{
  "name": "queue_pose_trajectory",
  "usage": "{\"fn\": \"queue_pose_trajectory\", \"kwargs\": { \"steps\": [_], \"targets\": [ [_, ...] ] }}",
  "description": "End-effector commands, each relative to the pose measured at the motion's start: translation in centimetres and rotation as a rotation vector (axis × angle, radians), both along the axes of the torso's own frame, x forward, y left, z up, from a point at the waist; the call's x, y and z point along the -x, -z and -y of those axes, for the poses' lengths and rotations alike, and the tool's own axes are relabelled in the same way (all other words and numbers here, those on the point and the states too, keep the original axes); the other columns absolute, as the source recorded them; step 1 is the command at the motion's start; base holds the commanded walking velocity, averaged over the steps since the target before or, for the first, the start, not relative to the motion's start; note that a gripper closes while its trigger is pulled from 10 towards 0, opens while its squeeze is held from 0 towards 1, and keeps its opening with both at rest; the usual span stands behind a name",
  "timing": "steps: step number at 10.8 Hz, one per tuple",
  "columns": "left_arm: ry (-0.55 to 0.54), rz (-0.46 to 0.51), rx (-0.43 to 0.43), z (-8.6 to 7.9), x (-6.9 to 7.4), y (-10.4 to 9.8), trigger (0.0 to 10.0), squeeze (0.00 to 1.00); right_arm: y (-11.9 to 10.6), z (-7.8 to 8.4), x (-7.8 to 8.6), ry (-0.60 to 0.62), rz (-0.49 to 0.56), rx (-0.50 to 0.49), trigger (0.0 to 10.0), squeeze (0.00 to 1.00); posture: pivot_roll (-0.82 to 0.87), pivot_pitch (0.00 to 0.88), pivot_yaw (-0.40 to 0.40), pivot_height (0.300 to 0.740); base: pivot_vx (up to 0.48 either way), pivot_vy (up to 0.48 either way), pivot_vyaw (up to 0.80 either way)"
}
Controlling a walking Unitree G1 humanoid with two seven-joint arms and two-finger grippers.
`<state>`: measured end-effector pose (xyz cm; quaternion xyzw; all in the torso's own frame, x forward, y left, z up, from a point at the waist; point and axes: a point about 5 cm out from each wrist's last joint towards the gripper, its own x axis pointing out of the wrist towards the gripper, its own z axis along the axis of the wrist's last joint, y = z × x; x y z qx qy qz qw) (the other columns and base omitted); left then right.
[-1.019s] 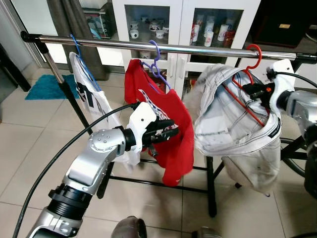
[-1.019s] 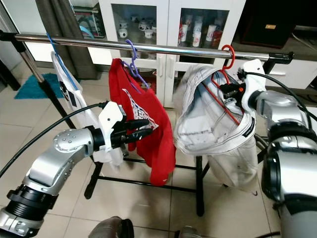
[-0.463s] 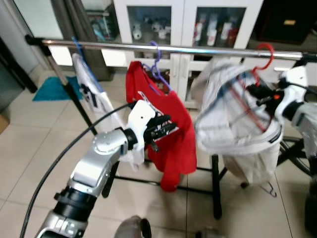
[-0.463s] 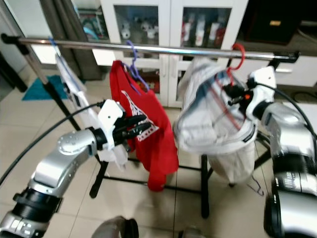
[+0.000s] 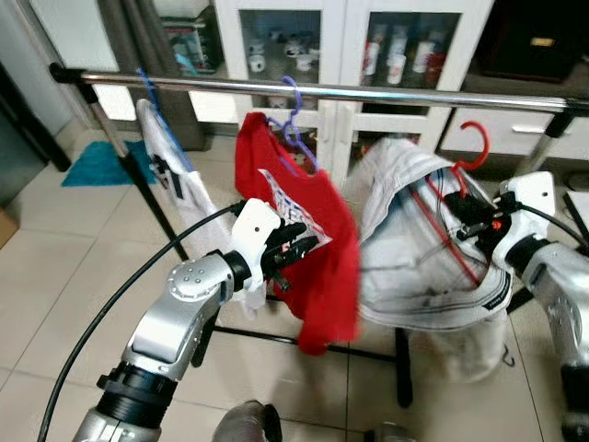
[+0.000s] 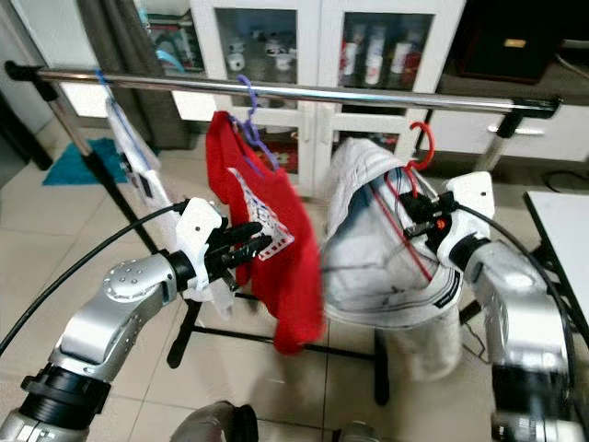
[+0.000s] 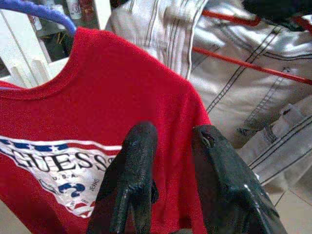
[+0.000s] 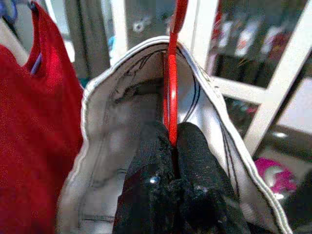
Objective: Hang hanger
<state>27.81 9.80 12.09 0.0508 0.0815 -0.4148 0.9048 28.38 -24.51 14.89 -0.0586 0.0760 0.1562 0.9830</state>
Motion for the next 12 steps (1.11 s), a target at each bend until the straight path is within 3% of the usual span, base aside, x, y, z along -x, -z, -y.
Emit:
{"fn": "queue_pose_trajectory", "kwargs": {
  "steps": [1,2,5,7,12],
  "targets": [
    [-0.015,0.029,-0.008,-0.2,0.0,-0.4,10.0,0.00,-1.7,-0.2,0.2,0.014,0.078,0.009,0.0,0.00,-0.12,0.000,0.084,0.740,0.000,0.000,0.00],
    [-0.026,0.027,-0.004,-0.2,0.0,-0.4,10.0,0.00,-0.4,-0.8,1.5,0.053,0.051,0.023,0.0,0.00,-0.12,0.000,0.077,0.740,0.000,0.000,0.00],
    [-0.041,0.023,0.001,-0.5,0.2,-0.3,10.0,0.00,1.1,-2.7,3.2,0.089,0.017,-0.008,0.0,0.00,-0.11,0.000,0.063,0.740,0.000,0.000,0.00],
    [-0.039,0.024,0.000,-0.5,0.2,-0.4,10.0,0.00,1.2,-3.2,3.5,0.100,0.013,-0.014,0.0,0.00,-0.12,0.000,0.064,0.740,0.000,0.000,0.00],
    [-0.076,0.018,0.013,-1.3,0.6,-0.2,10.0,0.00,2.1,-5.3,4.3,0.068,-0.023,-0.033,0.0,0.00,-0.11,0.000,0.047,0.740,-0.260,0.000,0.00]
  ]
}}
